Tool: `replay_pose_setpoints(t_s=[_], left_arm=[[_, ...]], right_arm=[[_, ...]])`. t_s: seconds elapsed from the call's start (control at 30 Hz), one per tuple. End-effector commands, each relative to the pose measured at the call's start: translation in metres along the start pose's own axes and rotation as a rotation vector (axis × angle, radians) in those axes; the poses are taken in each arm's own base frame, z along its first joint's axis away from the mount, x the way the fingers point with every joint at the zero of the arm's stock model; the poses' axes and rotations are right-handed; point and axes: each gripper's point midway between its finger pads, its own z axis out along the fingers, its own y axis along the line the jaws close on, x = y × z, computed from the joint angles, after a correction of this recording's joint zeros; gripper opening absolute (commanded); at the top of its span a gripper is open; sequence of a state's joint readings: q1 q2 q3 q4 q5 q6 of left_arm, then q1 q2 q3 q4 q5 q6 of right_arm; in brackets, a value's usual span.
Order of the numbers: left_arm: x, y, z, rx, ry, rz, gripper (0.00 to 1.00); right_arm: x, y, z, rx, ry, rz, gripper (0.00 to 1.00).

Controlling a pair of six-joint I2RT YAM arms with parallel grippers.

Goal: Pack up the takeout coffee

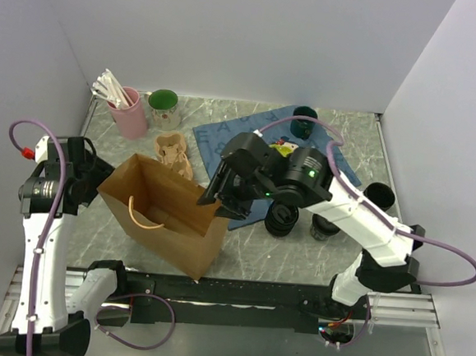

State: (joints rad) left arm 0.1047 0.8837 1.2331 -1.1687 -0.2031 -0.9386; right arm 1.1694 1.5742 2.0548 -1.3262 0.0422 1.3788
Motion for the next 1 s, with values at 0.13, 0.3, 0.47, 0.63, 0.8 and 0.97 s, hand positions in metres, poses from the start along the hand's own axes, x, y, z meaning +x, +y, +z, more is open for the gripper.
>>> replay_pose_setpoints(t_s=[0.13,0.3,0.47,0.63,0.8,0.97], left_arm=[[0.001,0.004,-0.017,0.028,-0.006,0.002,0.67],[0.0,0.004,-0.021,0.035,-0.015,-0.008,0.67],[0.005,0.004,-0.019,0.041,0.001,-0.02,0.67],[0.005,0.003,-0.018,0.048,-0.001,-0.02,0.67],[0.001,0.001,-0.019,0.048,-0.009,-0.01,0.67],[0.001,-0.003,-0.022,0.075,-0.009,-0.011,0.65]], right_arm=[[0.004,-0.058,-0.006,0.242,-0.025,0.003,0.55],[-0.009,-0.046,-0.022,0.175,-0.08,-0.018,0.55],[-0.013,-0.042,-0.034,0.137,-0.09,-0.041,0.55],[-0.009,-0.056,-0.037,0.156,-0.07,-0.054,0.56],[0.0,-0.081,-0.026,0.236,-0.032,-0.046,0.57],[0.0,-0.088,-0.018,0.264,-0.042,-0.039,0.58]])
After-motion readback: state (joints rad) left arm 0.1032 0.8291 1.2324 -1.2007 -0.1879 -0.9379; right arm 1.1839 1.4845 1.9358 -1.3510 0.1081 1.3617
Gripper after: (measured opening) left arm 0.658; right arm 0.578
